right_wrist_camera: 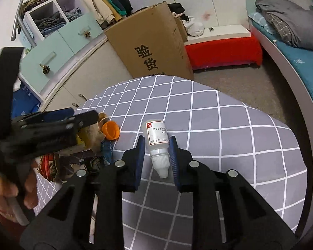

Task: Collect trash
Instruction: 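Grasp the white dropper bottle with the right tool while the left tool grasps a paper scrap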

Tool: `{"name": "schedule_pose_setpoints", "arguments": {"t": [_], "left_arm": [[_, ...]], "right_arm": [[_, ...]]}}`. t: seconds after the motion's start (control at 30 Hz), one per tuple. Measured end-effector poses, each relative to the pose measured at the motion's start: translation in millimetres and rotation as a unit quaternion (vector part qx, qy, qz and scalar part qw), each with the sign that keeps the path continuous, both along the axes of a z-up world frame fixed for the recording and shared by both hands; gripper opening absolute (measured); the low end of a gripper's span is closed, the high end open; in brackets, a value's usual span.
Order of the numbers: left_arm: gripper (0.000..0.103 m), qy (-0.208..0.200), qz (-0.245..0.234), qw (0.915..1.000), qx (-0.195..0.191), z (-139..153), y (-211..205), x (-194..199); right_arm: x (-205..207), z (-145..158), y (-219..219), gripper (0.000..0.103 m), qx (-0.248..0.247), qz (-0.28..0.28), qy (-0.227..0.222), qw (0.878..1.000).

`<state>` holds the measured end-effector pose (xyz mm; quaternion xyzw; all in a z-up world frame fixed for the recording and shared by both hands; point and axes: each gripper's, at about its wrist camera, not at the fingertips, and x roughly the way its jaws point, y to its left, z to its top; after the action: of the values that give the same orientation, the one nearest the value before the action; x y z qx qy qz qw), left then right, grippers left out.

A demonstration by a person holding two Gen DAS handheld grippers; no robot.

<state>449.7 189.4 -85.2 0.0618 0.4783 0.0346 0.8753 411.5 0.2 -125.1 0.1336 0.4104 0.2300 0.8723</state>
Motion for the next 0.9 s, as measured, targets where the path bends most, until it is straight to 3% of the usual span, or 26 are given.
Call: {"name": "schedule_pose_setpoints", "arguments": {"t": [0.13, 0.23, 0.3, 0.37, 0.4, 0.7, 0.9], "left_arm": [[0.065, 0.01, 0.002, 0.9998, 0.014, -8, -5, 11], [0.039, 0.029, -0.012, 0.9993, 0.02, -18, -12, 19], [0.035, 0.033, -0.01, 0.9991, 0.027, -22, -12, 23], [0.006, 0.031, -0.001, 0.9988, 0.037, -24, -11, 26], [0.003, 0.03, 0.001, 0.999, 0.034, -23, -9, 25], [0.002, -0.027, -0.007, 0.9995, 0.015, 14, -6, -9], [0.002, -0.082, -0.009, 0.9961, 0.03, 53, -17, -53]], "right_arm": [[6, -3, 1, 0.024, 0.003, 0.0, 0.001, 1.0], [9, -6, 1, 0.024, 0.01, 0.001, 0.003, 1.0], [10, -7, 0, 0.024, 0.012, 0.003, 0.002, 1.0], [10, -9, -3, 0.024, 0.016, 0.006, 0.003, 1.0], [10, -9, -4, 0.024, 0.018, 0.006, 0.002, 1.0], [-4, 8, -12, 0.024, 0.044, 0.011, -0.015, 0.999], [-27, 26, -22, 0.024, 0.068, 0.013, -0.026, 0.997]]}}
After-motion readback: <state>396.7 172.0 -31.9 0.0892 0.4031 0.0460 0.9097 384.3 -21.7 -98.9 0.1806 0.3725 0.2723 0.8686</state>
